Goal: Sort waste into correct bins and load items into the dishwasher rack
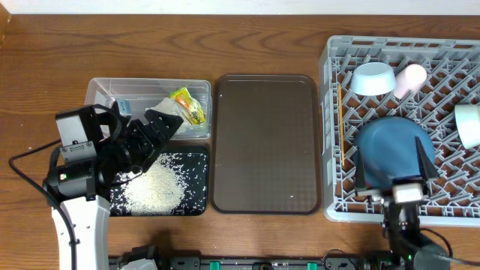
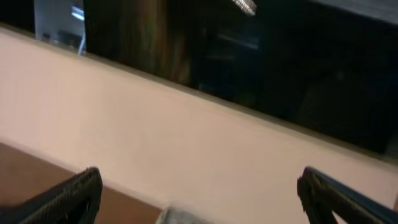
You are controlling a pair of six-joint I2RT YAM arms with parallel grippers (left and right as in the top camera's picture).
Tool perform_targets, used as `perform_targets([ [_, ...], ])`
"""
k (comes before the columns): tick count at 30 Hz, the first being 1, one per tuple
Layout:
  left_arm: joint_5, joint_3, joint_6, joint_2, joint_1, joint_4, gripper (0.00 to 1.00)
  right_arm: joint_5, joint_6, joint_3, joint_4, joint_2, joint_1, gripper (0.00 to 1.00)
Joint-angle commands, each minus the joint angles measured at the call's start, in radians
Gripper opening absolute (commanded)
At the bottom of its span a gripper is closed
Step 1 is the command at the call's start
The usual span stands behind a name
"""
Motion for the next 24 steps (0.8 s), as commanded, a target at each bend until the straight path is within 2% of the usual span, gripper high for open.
perform_targets([
  [1,0.006,0.008,0.010,0.000,0.004,0.001,0.94,0.003,0.001,-0.059,0.062,-0.002,0.027,0.99],
  [5,0.006,0.008,0.010,0.000,0.004,0.001,0.94,0.027,-0.004,-0.058,-0.025,-0.006,0.052,0.99],
  [13,0.006,0.008,0.010,0.000,0.004,0.001,0.94,0.290,-0.002,-0.058,-0.504,-0.040,0.187,0.99],
  [21,0.006,0.008,0.010,0.000,0.004,0.001,0.94,0.327,-0.005,-0.057,-0.510,-0.040,0.214,0.99],
  [24,0.006,0.008,0.010,0.000,0.004,0.001,0.94,0.403,0.084,-0.057,-0.502,-0.040,0.209,0.99],
])
